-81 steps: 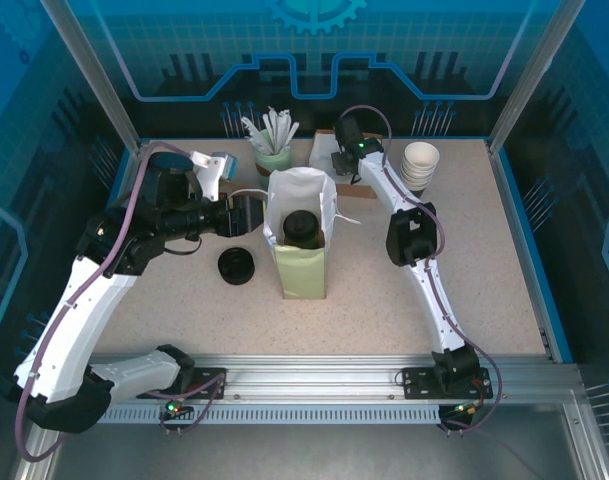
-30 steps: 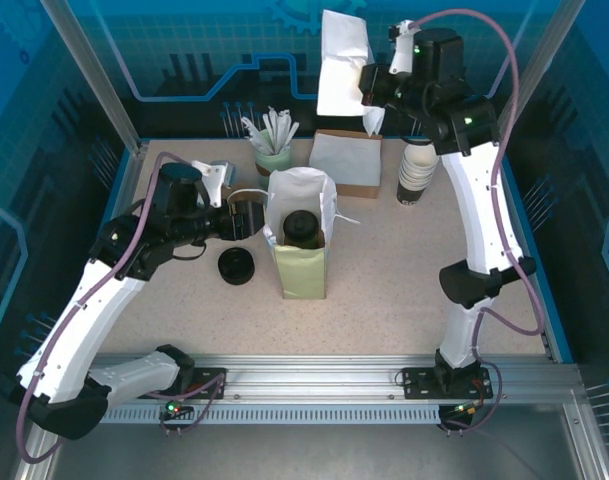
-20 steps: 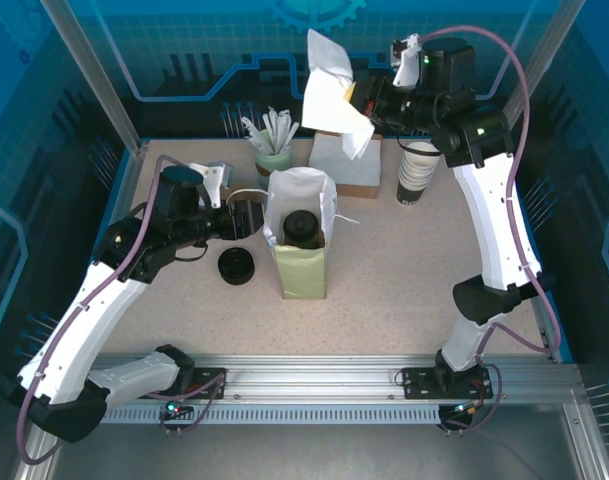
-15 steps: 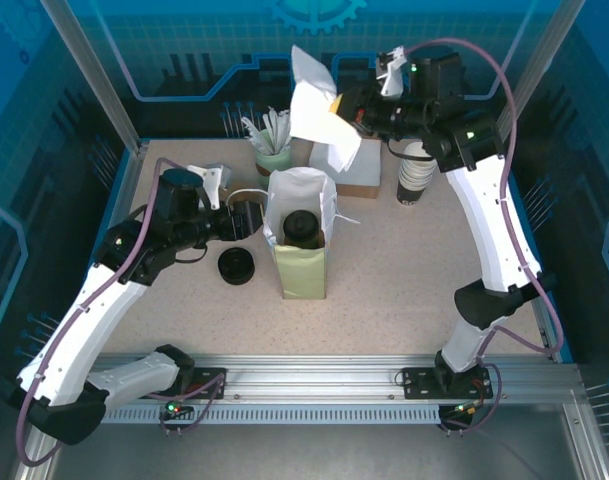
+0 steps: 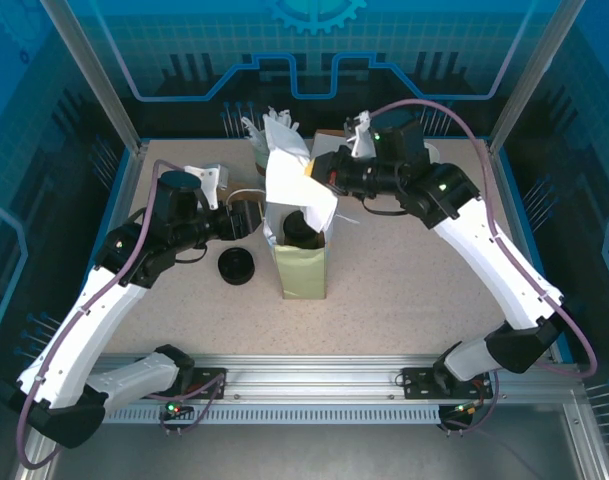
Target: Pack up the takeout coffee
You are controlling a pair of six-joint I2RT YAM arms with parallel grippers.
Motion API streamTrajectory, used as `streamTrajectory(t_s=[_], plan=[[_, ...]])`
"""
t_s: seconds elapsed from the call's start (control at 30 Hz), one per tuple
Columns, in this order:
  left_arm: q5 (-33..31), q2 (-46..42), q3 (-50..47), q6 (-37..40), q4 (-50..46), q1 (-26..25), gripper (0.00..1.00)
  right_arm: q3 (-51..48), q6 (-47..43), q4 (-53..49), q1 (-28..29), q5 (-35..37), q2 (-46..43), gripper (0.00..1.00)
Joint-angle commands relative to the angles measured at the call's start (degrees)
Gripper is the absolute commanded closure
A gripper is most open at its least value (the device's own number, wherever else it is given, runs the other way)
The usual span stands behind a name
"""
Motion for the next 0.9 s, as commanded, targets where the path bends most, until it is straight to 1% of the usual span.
streamTrajectory(t_s=[0.0, 0.23, 0.33, 0.57, 0.7, 0.87], plan=[[-0.4, -0.8, -0.9, -0.5, 1.5, 0.4, 0.33, -3.6, 0.2, 2.7, 1.3, 4.9, -0.5, 1.0], [0.0, -0.8, -1.5, -0.6, 1.9, 0.6, 0.34, -4.4, -4.4, -3.5, 3.9, 10.6, 2.4, 1.0], [0.2, -0.8, -1.5, -0.7, 1.9, 0.6, 0.33, -2.3, -7.1, -8.7, 5.3, 15.8, 4.3, 1.0], [0.1, -0.9, -1.9, -0.7, 2.0, 0.7, 0.33, 0.4, -10.9, -16.1, 7.9, 22.6, 9.0, 1.0], [0.1, -1.0, -2.1, -0.8, 2.1, 0.7, 0.33, 1.5, -12.1, -18.8, 9.9, 28.0, 10.5, 1.0], [0.0, -1.3, -2.5, -0.7, 2.0, 0.8, 0.33, 2.4, -13.3, -21.2, 11.2, 31.2, 12.2, 1.0]])
